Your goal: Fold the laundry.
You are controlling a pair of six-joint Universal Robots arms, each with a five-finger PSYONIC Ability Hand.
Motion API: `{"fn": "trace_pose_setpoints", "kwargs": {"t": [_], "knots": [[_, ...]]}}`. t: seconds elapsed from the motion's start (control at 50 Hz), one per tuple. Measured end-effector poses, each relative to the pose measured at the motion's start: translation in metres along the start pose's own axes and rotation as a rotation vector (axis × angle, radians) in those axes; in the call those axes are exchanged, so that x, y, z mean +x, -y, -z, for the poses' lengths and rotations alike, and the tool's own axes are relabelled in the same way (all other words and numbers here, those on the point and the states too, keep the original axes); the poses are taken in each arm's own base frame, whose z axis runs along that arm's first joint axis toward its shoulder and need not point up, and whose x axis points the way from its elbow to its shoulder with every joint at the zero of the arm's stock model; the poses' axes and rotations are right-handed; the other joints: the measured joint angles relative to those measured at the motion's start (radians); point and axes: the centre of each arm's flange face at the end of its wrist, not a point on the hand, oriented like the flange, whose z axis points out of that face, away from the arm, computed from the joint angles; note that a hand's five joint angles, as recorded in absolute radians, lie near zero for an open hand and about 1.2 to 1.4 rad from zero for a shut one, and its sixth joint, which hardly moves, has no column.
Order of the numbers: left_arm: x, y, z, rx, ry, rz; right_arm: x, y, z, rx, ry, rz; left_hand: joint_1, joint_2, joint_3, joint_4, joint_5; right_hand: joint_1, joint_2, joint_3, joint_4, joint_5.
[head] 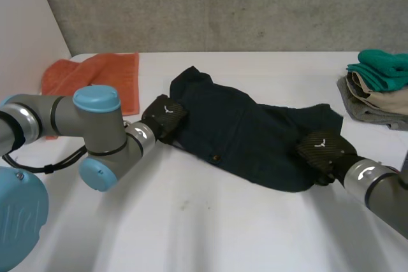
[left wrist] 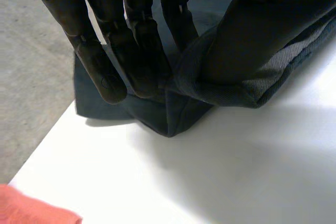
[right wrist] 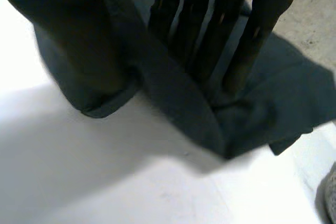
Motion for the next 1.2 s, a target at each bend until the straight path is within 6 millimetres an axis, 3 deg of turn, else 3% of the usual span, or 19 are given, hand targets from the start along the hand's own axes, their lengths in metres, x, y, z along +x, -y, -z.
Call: {"fn": "trace_pose_setpoints", "kwargs": {"t": [0.1,0.26,0.36,0.44,0.52,0.6,0.64,0.66,0.74,0.78,0.82,0.86,0.94,0.98,1.0,1.04,1.06,1.12,1.2], "knots": [[-0.008,0.019,0.014,-0.001,0.052,-0.003,0.013,0.010,-0.018,0.051,-0.064,-0.003,0.000,0.008,0.000,0.000,0.000,0.129,0.179,0.197,0.207,0.173],[-0.008,0.056,0.055,0.010,0.073,0.034,0.057,0.057,-0.042,0.189,-0.220,-0.031,0.000,0.012,0.001,0.000,0.008,0.144,0.179,0.201,0.213,0.174],[0.016,0.093,0.099,0.028,0.040,0.145,0.085,0.099,-0.072,0.344,-0.298,0.010,0.000,0.018,0.006,0.000,0.008,0.145,0.179,0.201,0.215,0.174],[0.044,0.117,0.123,0.065,-0.018,0.232,0.086,0.119,-0.095,0.467,-0.305,0.060,0.000,0.021,0.008,0.000,0.008,0.154,0.179,0.201,0.216,0.174],[0.077,0.134,0.135,0.112,-0.097,0.310,0.075,0.123,-0.117,0.582,-0.279,0.110,0.000,0.025,0.011,0.001,0.008,0.154,0.179,0.201,0.216,0.174],[0.118,0.140,0.130,0.155,-0.181,0.373,0.060,0.114,-0.135,0.651,-0.241,0.145,0.000,0.026,0.011,0.001,0.008,0.153,0.159,0.174,0.187,0.162],[0.128,0.141,0.127,0.164,-0.202,0.386,0.057,0.111,-0.138,0.657,-0.235,0.147,0.000,0.026,0.011,0.001,0.008,0.113,0.083,0.091,0.094,0.095],[0.142,0.140,0.123,0.173,-0.230,0.401,0.054,0.105,-0.142,0.656,-0.229,0.145,-0.096,-0.152,-0.147,-0.159,-0.128,-0.136,-0.200,-0.183,-0.161,-0.158],[0.160,0.138,0.117,0.180,-0.271,0.414,0.053,0.096,-0.141,0.616,-0.242,0.121,-0.615,-0.741,-0.743,-0.766,-0.700,-0.632,-0.717,-0.684,-0.687,-0.678],[0.161,0.137,0.116,0.180,-0.275,0.414,0.059,0.096,-0.134,0.580,-0.267,0.101,-0.830,-0.919,-0.926,-0.946,-0.886,-0.683,-0.779,-0.761,-0.761,-0.745],[0.156,0.138,0.116,0.184,-0.265,0.416,0.067,0.098,-0.125,0.540,-0.294,0.081,-0.883,-0.959,-0.968,-0.983,-0.927,-0.684,-0.786,-0.772,-0.772,-0.747],[0.137,0.141,0.117,0.189,-0.230,0.421,0.080,0.103,-0.106,0.468,-0.340,0.051,-0.886,-0.971,-0.976,-0.992,-0.932,-0.684,-0.786,-0.773,-0.774,-0.747],[0.094,0.142,0.121,0.196,-0.138,0.437,0.096,0.112,-0.071,0.353,-0.390,0.008,-0.886,-0.971,-0.976,-0.992,-0.932,-0.684,-0.786,-0.773,-0.774,-0.747],[0.062,0.140,0.126,0.199,-0.065,0.446,0.100,0.118,-0.046,0.274,-0.397,-0.023,-0.886,-0.971,-0.976,-0.992,-0.932,-0.684,-0.786,-0.773,-0.774,-0.747],[0.057,0.139,0.127,0.199,-0.053,0.447,0.100,0.118,-0.041,0.256,-0.395,-0.030,-0.886,-0.971,-0.976,-0.992,-0.932,-0.684,-0.786,-0.773,-0.774,-0.747],[0.042,0.136,0.129,0.198,-0.019,0.446,0.098,0.119,-0.028,0.208,-0.384,-0.050,-0.886,-0.971,-0.976,-0.992,-0.932,-0.684,-0.786,-0.773,-0.774,-0.747],[0.019,0.128,0.128,0.192,0.027,0.433,0.089,0.115,-0.009,0.126,-0.347,-0.086,-0.885,-0.971,-0.976,-0.992,-0.932,-0.684,-0.786,-0.773,-0.774,-0.747],[-0.005,0.112,0.123,0.164,0.062,0.388,0.072,0.107,0.013,0.031,-0.281,-0.135,-0.879,-0.966,-0.972,-0.987,-0.929,-0.684,-0.786,-0.773,-0.774,-0.747],[-0.022,0.082,0.111,0.089,0.058,0.303,0.045,0.092,0.039,-0.080,-0.185,-0.203,-0.747,-0.858,-0.871,-0.877,-0.834,-0.684,-0.786,-0.773,-0.774,-0.747]]}}
